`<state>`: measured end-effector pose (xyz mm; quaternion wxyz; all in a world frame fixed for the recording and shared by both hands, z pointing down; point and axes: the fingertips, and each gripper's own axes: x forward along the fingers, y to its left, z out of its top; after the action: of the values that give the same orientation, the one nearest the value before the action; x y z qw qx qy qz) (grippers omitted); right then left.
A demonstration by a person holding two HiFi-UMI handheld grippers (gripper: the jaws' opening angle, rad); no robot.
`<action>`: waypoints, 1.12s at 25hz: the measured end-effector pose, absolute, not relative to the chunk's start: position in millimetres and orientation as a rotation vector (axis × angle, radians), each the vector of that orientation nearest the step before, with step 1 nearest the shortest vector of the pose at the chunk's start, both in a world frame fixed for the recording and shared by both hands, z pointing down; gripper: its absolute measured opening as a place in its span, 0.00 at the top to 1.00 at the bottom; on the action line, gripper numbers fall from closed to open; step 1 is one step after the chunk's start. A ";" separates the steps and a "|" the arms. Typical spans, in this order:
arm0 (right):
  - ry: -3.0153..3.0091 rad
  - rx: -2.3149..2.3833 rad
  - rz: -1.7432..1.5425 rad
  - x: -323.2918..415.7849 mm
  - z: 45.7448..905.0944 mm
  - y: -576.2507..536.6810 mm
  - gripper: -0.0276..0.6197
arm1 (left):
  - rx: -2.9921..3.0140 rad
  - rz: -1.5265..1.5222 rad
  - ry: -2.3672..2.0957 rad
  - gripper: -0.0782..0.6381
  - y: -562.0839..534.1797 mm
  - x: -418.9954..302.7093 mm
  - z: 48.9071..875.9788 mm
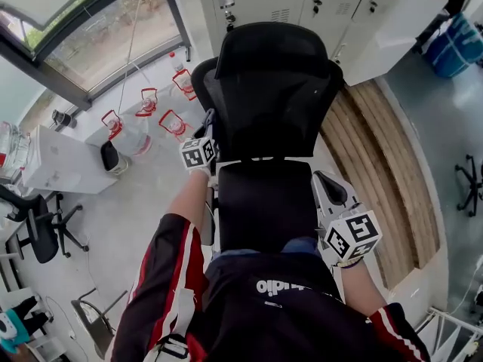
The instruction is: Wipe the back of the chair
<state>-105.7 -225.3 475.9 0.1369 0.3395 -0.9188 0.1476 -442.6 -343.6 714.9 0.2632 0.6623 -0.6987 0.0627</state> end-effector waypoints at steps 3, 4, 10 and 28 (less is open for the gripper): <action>-2.679 0.970 0.420 -122.8 470.6 -219.1 0.94 | 1.788 0.162 -1.908 0.81 -330.7 -461.2 704.7; -2.686 0.966 0.418 -128.0 468.5 -216.2 0.94 | 1.790 0.157 -1.912 0.81 -326.5 -466.1 700.9; -2.720 0.951 0.410 -140.5 456.3 -199.8 0.94 | 1.804 0.105 -1.911 0.81 -307.5 -471.3 684.7; -2.643 1.143 0.492 -4.2 484.5 -233.8 0.94 | 2.008 0.087 -1.524 0.81 -372.6 -192.0 737.4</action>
<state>-4.2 -233.8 484.5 0.1099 0.3890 -0.8992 0.1674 -192.0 -372.6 737.4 0.3049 0.7582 -0.5754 0.0328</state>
